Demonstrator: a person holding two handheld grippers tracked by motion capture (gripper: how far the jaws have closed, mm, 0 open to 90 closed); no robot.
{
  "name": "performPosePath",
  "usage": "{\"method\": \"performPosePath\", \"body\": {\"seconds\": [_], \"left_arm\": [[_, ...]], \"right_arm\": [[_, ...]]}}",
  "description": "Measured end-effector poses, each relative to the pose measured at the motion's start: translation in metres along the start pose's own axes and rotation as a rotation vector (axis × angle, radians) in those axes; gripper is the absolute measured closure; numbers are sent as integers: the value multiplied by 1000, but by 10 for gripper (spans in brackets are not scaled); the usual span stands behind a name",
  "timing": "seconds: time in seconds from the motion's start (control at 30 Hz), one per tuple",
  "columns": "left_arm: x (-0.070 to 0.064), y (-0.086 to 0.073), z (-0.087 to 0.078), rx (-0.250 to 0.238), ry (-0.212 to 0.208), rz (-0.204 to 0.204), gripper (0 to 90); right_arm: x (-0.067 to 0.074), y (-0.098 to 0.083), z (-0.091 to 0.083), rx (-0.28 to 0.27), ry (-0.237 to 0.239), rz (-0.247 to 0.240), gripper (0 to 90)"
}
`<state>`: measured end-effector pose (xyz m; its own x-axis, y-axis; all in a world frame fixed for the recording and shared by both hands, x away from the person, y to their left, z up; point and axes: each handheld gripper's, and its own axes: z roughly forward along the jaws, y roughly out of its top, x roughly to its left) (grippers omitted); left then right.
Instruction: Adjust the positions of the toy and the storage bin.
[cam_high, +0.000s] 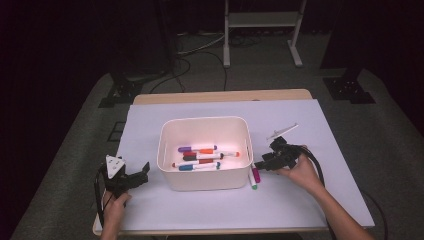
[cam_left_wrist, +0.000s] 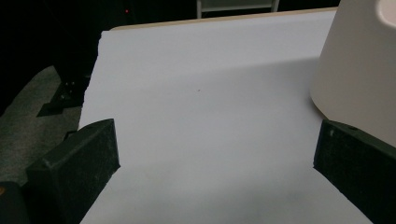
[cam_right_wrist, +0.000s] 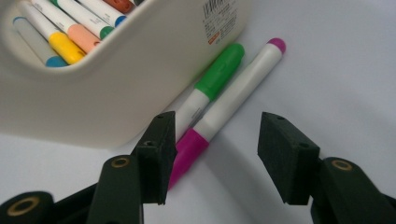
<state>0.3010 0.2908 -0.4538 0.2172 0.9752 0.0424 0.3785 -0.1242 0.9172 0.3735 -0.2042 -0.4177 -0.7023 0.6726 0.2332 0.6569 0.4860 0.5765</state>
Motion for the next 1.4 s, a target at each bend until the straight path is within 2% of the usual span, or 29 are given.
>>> {"method": "performPosePath", "body": {"seconds": [0.1, 0.27, 0.37, 0.47, 0.67, 0.8, 0.97, 1.17, 1.3, 1.4], "left_arm": [[0, 0, 0, -2, -2, 3, 0], [0, 0, 0, -1, -2, 2, 0], [0, 0, 0, -2, -3, 3, 0], [0, 0, 0, -2, -1, 1, 0], [0, 0, 0, -1, -2, 2, 0], [0, 0, 0, -1, -2, 3, 0], [0, 0, 0, 1, -1, 0, 0], [0, 0, 0, -1, -1, 2, 0], [0, 0, 0, -1, 0, -1, 0], [0, 0, 0, 1, -1, -1, 0]], "right_arm": [[-1, 0, 6, -13, -10, 14, 474], [-3, 2, 19, -3, -33, 26, 473], [-5, 2, 22, -2, -35, 36, 475], [-7, 1, 23, -5, -57, 45, 479], [-9, -3, 14, -4, -132, 12, 518], [-15, -10, 7, 22, -206, 16, 525], [-22, -19, 2, 44, -257, 18, 560], [-28, -25, -2, 34, -270, 50, 669], [-29, -26, -2, 31, -292, 41, 738], [-31, -26, -4, 26, -277, 58, 757]]}}
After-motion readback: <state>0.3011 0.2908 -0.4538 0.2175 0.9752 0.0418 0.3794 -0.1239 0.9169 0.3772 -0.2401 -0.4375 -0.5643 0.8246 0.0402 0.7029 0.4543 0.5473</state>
